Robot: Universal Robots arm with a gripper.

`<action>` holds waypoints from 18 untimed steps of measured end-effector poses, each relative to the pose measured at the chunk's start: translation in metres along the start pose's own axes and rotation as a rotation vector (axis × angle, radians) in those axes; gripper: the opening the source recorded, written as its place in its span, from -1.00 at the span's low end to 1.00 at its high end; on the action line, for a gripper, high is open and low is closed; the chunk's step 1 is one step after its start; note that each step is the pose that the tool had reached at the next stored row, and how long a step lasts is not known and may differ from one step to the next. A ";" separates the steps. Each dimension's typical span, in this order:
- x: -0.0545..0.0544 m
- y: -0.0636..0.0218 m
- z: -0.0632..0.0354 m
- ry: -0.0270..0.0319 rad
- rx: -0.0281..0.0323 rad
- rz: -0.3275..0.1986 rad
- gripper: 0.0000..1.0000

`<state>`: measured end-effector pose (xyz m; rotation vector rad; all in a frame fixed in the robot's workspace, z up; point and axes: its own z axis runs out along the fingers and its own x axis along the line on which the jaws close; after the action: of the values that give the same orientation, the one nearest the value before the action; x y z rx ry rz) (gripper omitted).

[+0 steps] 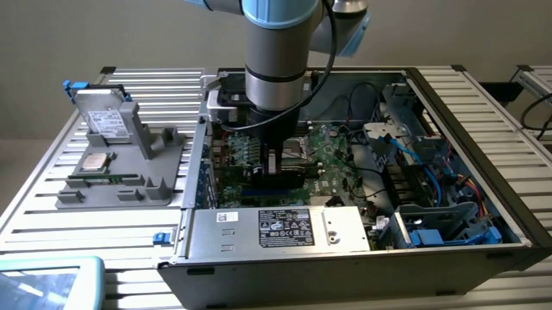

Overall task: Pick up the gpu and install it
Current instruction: 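Insert the gpu into the slot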

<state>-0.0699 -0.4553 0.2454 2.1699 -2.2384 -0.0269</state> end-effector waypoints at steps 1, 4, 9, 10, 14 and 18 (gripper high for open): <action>0.000 0.0000 -0.0004 0.0001 0.0000 0.000 -0.45; 0.001 0.0001 -0.0035 0.0000 0.0000 0.000 -0.45; 0.002 0.0001 -0.0036 0.0001 0.0000 0.000 -0.45; 0.002 0.0000 -0.0035 0.0001 0.0000 0.000 -0.45; 0.002 0.0001 -0.0032 -0.0005 0.0001 0.000 -0.45; 0.002 0.0000 -0.0022 -0.0009 0.0002 0.000 -0.45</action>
<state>-0.0700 -0.4577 0.2476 2.1707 -2.2388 -0.0277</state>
